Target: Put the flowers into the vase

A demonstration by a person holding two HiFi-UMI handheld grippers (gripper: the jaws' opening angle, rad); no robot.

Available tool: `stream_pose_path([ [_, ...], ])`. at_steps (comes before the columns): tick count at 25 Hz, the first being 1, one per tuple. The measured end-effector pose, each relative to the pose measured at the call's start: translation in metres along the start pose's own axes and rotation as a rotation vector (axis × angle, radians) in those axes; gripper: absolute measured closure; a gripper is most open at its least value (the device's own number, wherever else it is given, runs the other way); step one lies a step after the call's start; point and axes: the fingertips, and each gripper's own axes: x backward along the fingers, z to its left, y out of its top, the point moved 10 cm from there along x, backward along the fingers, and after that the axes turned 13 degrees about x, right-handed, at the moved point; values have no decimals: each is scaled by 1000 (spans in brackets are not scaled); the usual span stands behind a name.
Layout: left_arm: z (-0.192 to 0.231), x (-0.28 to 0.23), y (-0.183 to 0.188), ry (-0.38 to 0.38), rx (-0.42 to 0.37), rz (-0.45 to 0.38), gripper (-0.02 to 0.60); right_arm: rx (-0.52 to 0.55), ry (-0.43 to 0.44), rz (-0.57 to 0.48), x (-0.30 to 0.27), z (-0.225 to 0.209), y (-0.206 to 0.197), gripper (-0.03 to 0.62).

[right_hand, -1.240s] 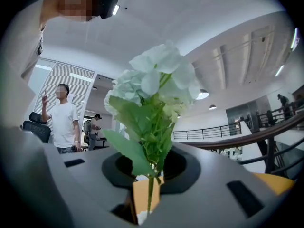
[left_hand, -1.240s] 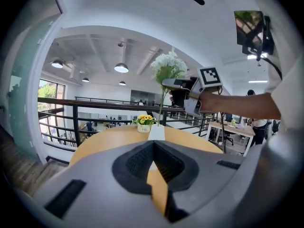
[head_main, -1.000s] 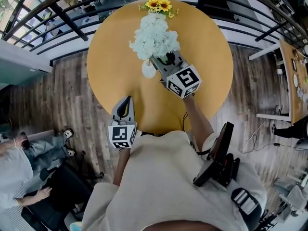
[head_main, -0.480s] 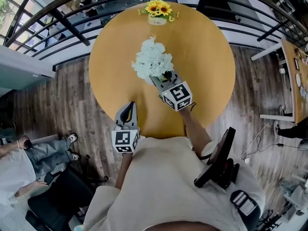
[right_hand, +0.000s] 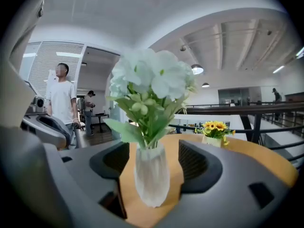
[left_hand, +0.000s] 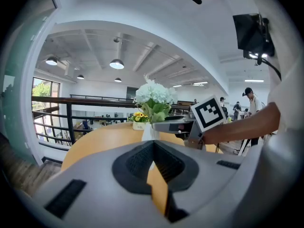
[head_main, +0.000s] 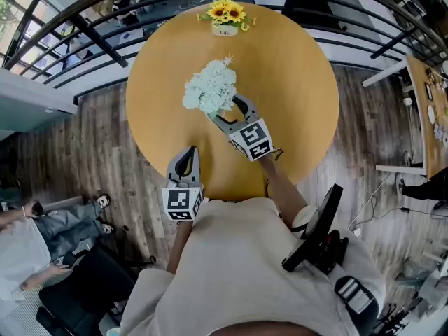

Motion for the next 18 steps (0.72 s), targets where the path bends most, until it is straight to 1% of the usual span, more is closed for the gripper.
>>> stream_pose_path([
  [2,1,0,1,6,1,-9,574,-13,11,14,-1,0,-4,270],
  [6,3,2,1,13,5,-19,574,-19,19,31,2,4,-9,270],
  [12,1,-2,4,8,-1,-20,574,-32,8,38,10,3,-13,272],
  [15,1,-3,4,7,1,-21,574,-64,-2,29,19,1,-16,279],
  [17,1,-3,4,6,1,-21,574,-88,-29,27,28,1,-19,374],
  [18,1,-3,4,3,1,-23,574,-97,-46,28,33,0,-20,432],
])
